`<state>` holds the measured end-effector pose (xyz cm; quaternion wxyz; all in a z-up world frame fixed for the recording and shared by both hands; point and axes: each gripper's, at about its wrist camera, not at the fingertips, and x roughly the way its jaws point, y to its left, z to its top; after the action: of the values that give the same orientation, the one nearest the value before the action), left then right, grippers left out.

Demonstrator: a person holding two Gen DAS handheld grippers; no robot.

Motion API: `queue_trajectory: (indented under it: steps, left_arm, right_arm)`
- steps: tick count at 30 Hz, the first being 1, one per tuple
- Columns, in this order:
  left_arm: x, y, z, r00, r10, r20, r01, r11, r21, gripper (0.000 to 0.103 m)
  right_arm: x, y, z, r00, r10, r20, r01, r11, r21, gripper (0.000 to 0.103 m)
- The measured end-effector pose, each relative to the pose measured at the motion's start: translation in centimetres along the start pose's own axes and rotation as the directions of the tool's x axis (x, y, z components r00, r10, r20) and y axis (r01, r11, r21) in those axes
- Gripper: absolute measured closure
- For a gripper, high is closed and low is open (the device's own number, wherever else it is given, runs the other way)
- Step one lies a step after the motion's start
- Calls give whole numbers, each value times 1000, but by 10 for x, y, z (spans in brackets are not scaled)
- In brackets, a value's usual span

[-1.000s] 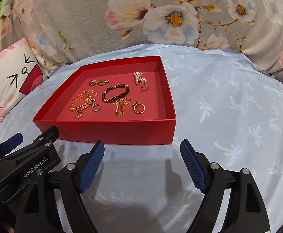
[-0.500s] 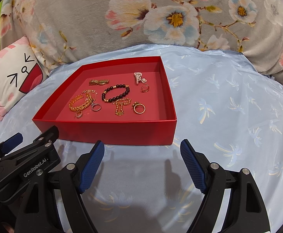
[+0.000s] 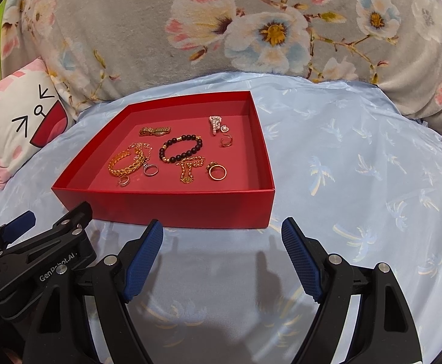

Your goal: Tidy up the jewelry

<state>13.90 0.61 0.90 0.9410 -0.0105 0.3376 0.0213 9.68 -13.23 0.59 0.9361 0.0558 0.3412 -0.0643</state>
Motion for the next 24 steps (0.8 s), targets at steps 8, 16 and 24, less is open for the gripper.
queue_trajectory:
  steps: [8,16,24]
  left_arm:
    - [0,1,0,1000,-1,-2,1,1000,1,10]
    - [-2,2,-4,1000,18,4,-18,1000,6,10]
    - [-5,1,-3,999,35,7,-36,999,12,11]
  right_arm:
    - [0,-1,0,1000,-1,0,1,1000,0,24]
    - [0,-1,0,1000,1,1,-1,1000,0,24]
    - [0,0,0,1000,-3,2,3,1000,-3,24]
